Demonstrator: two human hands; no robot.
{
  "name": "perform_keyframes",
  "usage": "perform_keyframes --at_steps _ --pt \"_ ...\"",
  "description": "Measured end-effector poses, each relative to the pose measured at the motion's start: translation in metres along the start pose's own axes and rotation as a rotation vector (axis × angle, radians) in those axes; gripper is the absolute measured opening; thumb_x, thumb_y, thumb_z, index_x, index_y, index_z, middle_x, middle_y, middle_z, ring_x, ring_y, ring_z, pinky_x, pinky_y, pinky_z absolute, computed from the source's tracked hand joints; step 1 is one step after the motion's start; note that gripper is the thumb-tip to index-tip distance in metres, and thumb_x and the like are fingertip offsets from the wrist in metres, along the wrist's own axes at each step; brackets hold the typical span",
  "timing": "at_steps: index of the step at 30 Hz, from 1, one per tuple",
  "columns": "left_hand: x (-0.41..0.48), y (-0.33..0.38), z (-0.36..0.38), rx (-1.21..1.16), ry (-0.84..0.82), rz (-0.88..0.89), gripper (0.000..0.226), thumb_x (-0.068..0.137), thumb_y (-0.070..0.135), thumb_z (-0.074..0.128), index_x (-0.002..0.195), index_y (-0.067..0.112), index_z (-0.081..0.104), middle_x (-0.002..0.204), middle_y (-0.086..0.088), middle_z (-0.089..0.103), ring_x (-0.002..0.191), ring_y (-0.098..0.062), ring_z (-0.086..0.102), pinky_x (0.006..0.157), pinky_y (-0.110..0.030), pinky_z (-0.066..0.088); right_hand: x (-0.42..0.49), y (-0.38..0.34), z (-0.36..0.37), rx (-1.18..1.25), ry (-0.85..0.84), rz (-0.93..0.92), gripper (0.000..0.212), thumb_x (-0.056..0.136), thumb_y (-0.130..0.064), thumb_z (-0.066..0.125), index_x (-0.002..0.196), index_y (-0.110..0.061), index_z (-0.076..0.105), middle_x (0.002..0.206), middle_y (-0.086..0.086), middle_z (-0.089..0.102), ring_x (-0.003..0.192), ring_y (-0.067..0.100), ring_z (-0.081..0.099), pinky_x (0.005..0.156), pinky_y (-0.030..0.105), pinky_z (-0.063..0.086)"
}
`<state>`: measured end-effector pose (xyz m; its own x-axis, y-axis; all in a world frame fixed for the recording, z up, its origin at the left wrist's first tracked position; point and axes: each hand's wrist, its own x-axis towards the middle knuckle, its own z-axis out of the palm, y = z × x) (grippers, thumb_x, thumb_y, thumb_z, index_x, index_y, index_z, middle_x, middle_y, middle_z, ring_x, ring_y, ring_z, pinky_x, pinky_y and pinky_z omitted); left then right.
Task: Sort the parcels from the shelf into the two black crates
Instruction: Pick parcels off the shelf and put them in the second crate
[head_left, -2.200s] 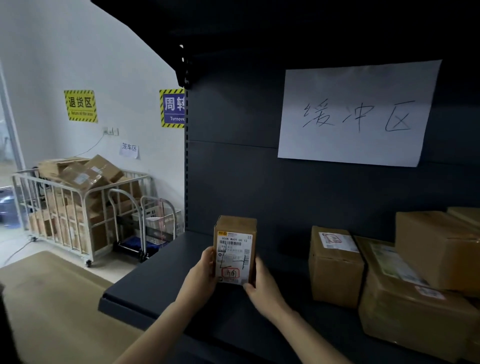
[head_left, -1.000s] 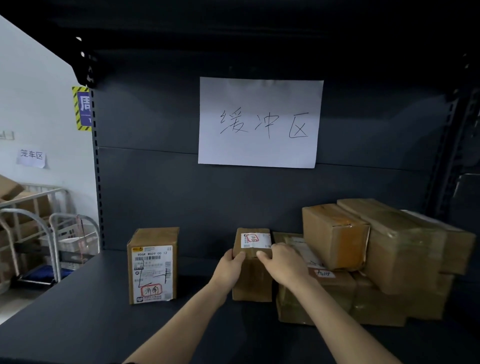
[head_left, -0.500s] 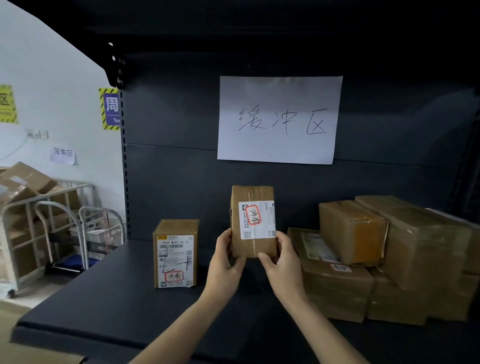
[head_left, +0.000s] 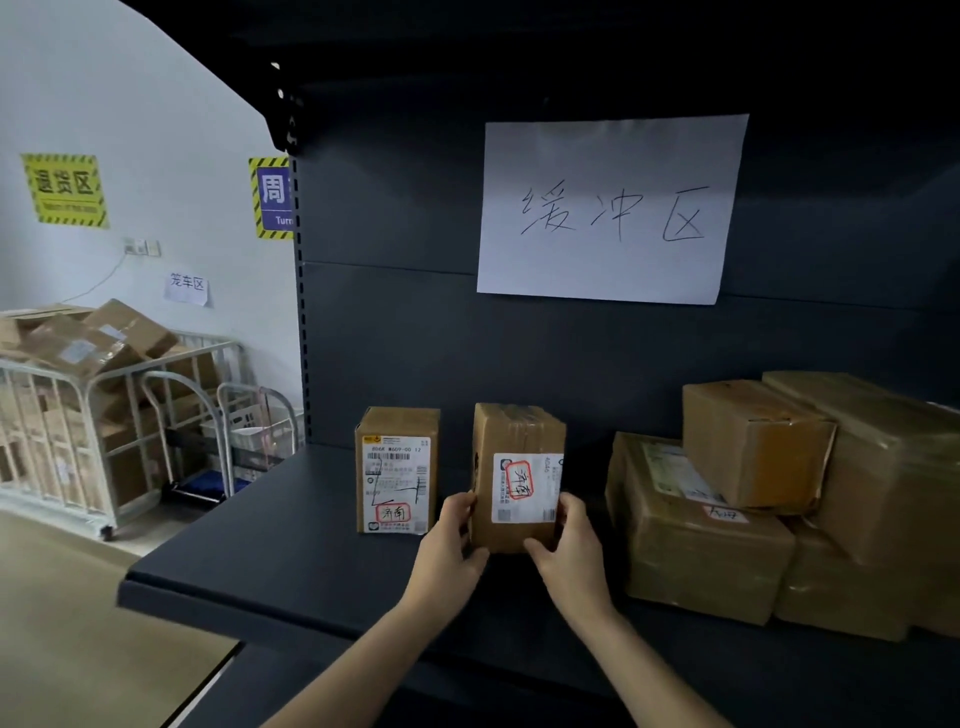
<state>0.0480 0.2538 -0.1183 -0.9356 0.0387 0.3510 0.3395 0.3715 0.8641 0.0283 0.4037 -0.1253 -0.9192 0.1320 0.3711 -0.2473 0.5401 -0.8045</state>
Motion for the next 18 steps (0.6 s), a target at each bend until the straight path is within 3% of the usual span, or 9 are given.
perform_keyframes --at_steps 3,10,14,18 --pt "-0.005 -0.003 -0.015 0.044 0.043 0.029 0.047 0.083 0.000 0.063 0.123 0.016 0.045 0.108 0.020 0.050 0.107 0.004 0.046 0.076 -0.001 0.044 0.001 -0.002 0.008 0.020 -0.033 -0.005 0.065 0.079 -0.006 0.069 0.135 -0.016 0.038 0.132 0.000 0.051 0.126 0.014 0.045 0.098 0.023 0.037" --pt "-0.005 -0.028 -0.073 0.102 0.326 -0.105 0.043 0.085 0.004 0.062 0.123 0.010 0.045 0.118 -0.006 0.055 0.106 -0.017 0.055 0.083 -0.023 0.044 0.015 -0.011 0.028 0.047 -0.119 -0.007 0.064 0.083 -0.005 0.064 0.139 -0.014 0.034 0.137 0.004 0.047 0.129 0.017 0.042 0.105 0.028 0.034" --pt "0.011 -0.041 -0.095 0.186 0.284 -0.197 0.066 0.083 0.011 0.067 0.139 0.006 0.033 0.140 -0.013 0.041 0.129 -0.023 0.041 0.106 -0.038 0.038 0.027 -0.012 0.038 0.067 -0.154 0.011 0.063 0.084 -0.003 0.063 0.139 -0.015 0.035 0.137 0.005 0.047 0.128 0.018 0.043 0.107 0.033 0.036" --pt "0.029 -0.052 -0.107 0.216 0.140 -0.271 0.089 0.080 0.013 0.071 0.148 0.008 0.015 0.154 -0.011 0.022 0.142 -0.024 0.023 0.116 -0.038 0.025 0.037 -0.010 0.044 0.112 -0.186 0.030 0.066 0.083 -0.001 0.063 0.140 -0.017 0.034 0.136 0.003 0.048 0.128 0.016 0.043 0.106 0.030 0.034"
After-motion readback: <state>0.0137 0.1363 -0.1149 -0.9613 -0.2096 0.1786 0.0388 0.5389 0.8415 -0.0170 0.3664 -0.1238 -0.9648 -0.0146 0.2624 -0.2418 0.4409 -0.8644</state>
